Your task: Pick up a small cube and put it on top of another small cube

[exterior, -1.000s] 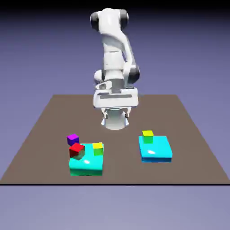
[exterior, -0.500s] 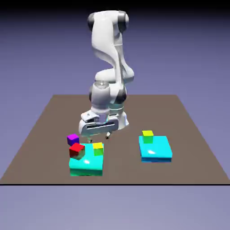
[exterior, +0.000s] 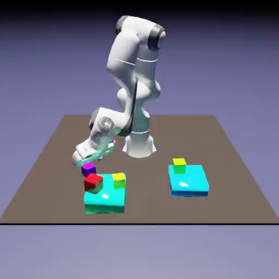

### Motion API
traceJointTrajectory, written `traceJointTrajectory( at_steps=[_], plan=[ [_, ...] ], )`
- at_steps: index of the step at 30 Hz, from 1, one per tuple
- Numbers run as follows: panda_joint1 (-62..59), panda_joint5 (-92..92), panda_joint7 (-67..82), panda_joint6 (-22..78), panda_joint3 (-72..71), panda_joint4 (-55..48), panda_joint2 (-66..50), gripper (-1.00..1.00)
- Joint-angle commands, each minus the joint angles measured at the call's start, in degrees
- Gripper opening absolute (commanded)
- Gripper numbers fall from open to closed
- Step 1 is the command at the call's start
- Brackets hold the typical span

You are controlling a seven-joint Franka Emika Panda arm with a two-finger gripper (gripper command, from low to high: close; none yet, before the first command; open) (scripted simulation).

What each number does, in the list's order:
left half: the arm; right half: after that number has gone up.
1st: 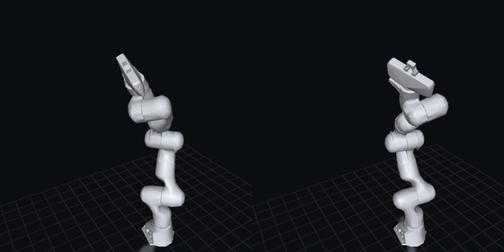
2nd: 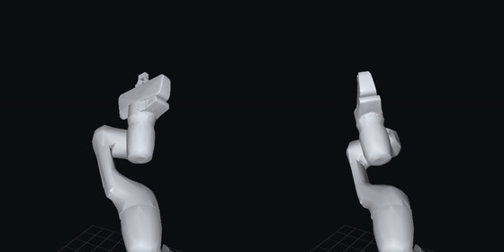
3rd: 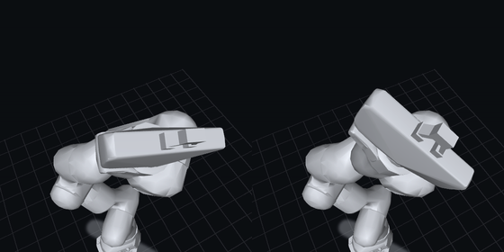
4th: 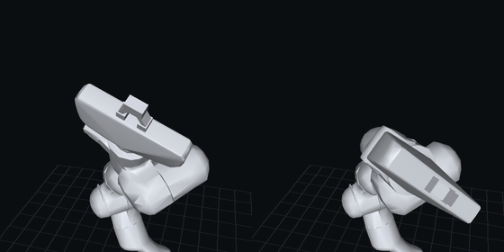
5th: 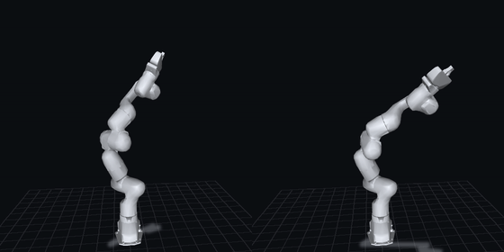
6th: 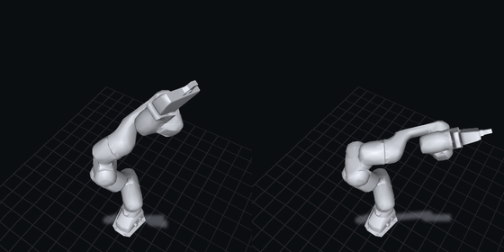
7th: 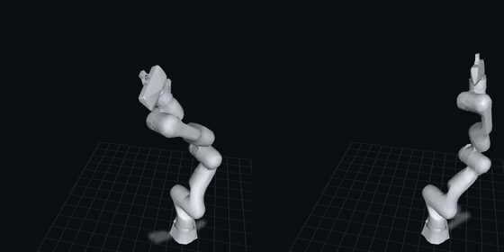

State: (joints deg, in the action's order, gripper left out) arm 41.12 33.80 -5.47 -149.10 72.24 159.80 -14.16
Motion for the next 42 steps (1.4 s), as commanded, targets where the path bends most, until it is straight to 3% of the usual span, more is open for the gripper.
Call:
traceJointTrajectory(
  at_steps=[1,10,11,24,29,42],
  plan=[
    [-2.08,-0.86,0.45,-1.6,-2.05,-0.06,-1.57,0.0],
    [-19.46,-8.07,4.19,-14.94,-19.18,-0.53,-14.69,0.0],
    [-19.46,-8.07,4.19,-14.94,-19.19,-0.53,-14.69,-1.0],
    [2.07,0.86,-0.45,1.59,2.04,0.06,1.56,-1.0],
    [-2.92,10.46,-4.32,5.33,-7.08,-9.1,5.02,-1.0],
    [-16.13,16.36,17.63,16.0,-34.08,-18.36,17.17,-1.0]
  ],
)
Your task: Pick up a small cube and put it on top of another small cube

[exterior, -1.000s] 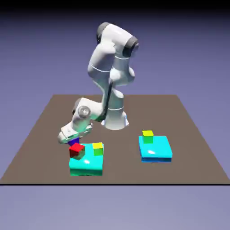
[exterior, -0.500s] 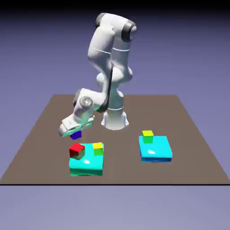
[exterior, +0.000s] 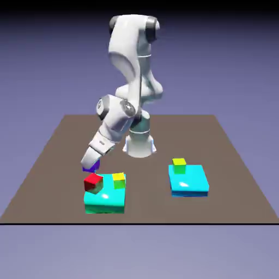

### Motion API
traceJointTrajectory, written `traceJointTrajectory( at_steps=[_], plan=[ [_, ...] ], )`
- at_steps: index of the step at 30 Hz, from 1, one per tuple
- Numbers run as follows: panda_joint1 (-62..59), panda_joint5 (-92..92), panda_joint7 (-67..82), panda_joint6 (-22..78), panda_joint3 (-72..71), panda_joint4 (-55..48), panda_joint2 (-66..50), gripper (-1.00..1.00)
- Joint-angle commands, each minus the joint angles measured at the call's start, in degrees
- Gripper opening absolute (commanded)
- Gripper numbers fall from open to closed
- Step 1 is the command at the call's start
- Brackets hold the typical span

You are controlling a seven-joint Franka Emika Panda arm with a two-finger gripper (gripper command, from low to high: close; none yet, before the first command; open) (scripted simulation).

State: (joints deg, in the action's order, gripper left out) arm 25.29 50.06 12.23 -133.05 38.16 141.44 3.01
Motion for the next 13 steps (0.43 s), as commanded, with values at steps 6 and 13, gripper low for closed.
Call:
traceJointTrajectory(
  at_steps=[6,13],
  plan=[
    [-3.1,-0.48,4.99,-3.39,-2.7,0.68,-2.42,-1.0],
    [-4.51,0.46,3.88,-8.57,-1.88,0.83,-7.03,1.0]
  ],
)
